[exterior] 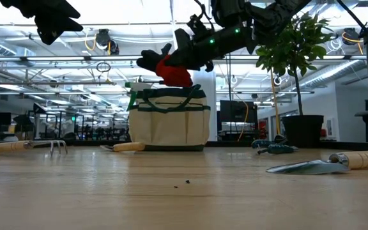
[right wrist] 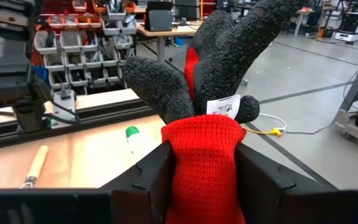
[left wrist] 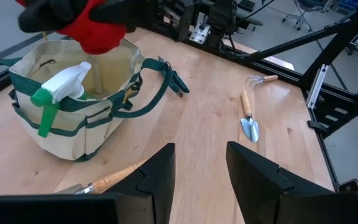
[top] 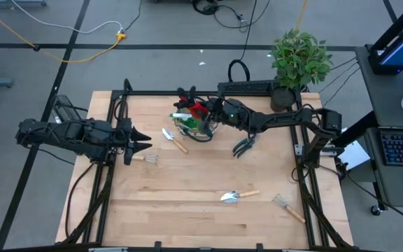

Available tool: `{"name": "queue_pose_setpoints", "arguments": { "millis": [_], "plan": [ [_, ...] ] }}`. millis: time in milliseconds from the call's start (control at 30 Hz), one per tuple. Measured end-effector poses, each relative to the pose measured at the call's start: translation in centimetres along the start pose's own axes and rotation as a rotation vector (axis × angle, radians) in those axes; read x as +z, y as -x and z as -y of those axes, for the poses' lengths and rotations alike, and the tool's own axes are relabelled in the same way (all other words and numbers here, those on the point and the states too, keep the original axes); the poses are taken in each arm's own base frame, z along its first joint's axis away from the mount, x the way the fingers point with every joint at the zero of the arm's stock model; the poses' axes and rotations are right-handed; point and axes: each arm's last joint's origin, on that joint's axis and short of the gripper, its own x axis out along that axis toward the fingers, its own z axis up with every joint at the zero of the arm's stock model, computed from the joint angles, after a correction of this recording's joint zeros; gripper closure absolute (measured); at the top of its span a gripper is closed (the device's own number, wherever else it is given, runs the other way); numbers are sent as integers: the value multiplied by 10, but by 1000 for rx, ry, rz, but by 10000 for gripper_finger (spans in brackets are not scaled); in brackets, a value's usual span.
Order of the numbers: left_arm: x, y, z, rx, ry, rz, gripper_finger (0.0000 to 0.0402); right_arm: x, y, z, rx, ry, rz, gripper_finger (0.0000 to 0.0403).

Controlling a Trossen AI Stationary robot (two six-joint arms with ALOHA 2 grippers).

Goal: Pick & Place Garden tools in Gardening bag
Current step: Put the red gloves into the gardening bag, then put the green shear scissors into the gardening bag

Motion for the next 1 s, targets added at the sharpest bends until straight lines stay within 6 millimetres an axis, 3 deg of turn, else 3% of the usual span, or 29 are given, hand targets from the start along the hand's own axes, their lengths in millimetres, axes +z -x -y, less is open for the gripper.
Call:
{"name": "queue_pose_setpoints", "arguments": {
  "millis": [600, 1000],
  "plan": [
    [0, 0, 0, -1, 18, 0, 252, 0, 0, 0, 4, -1, -1, 169],
    [0, 0, 0, -1, 33, 0, 252, 5, 3, -4, 16, -2, 14, 160]
  ]
}}
